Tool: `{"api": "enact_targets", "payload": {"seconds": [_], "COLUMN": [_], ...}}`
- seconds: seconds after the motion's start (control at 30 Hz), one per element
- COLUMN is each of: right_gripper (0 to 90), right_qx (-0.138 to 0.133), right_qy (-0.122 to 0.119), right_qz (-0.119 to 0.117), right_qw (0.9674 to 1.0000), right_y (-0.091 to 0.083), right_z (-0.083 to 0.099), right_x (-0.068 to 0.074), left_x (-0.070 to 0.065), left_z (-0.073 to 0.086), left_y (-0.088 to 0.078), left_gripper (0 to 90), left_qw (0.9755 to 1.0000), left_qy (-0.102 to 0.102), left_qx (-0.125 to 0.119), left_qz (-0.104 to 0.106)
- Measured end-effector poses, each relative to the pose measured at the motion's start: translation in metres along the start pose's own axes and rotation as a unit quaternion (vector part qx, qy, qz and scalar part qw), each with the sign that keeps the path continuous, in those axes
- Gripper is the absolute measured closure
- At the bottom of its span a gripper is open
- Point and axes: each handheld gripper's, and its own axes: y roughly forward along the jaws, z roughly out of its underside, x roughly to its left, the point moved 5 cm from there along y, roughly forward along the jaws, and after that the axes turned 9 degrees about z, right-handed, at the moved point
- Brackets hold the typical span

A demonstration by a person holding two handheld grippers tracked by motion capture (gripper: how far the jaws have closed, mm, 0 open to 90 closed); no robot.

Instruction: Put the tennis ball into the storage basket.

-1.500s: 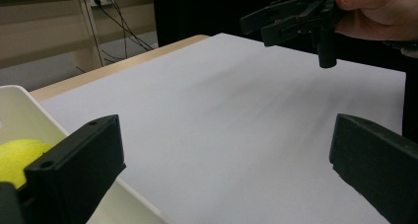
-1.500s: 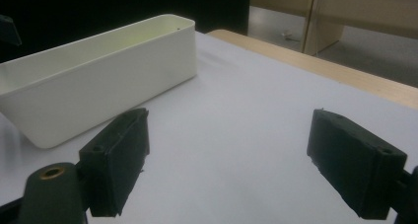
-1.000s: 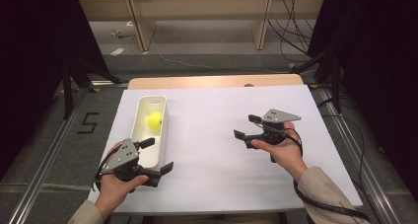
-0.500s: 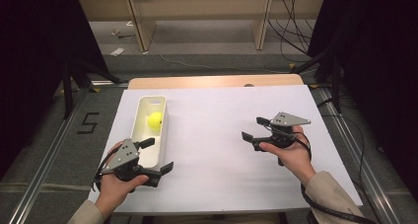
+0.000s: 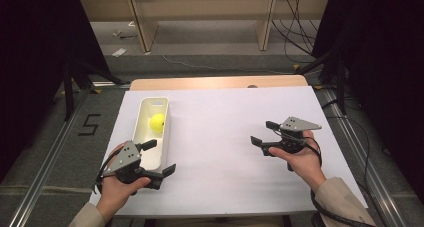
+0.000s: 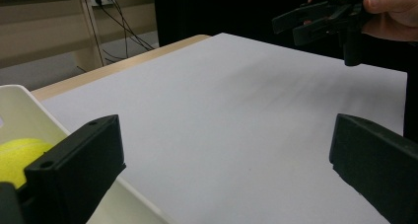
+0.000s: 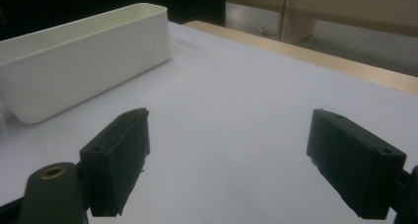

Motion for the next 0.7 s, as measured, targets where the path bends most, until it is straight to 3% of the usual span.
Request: {"api": "enact_targets", "payload": {"seconds": [0.7], "right_gripper": [17.1], "right_qx": [-0.001], "right_qy": [0.005], "right_qz": [-0.004], "right_qw": [1.0000], "right_y": [-0.0001], "right_z": [0.0032], "right_x": [-0.0019], "left_x": [0.0007], "left_z": [-0.0009], "left_y": [0.0015], "left_gripper": [0.0], "left_qw": [1.0000], "left_qy": [-0.004], "left_qx": [-0.003], "left_qz": [0.003]}}
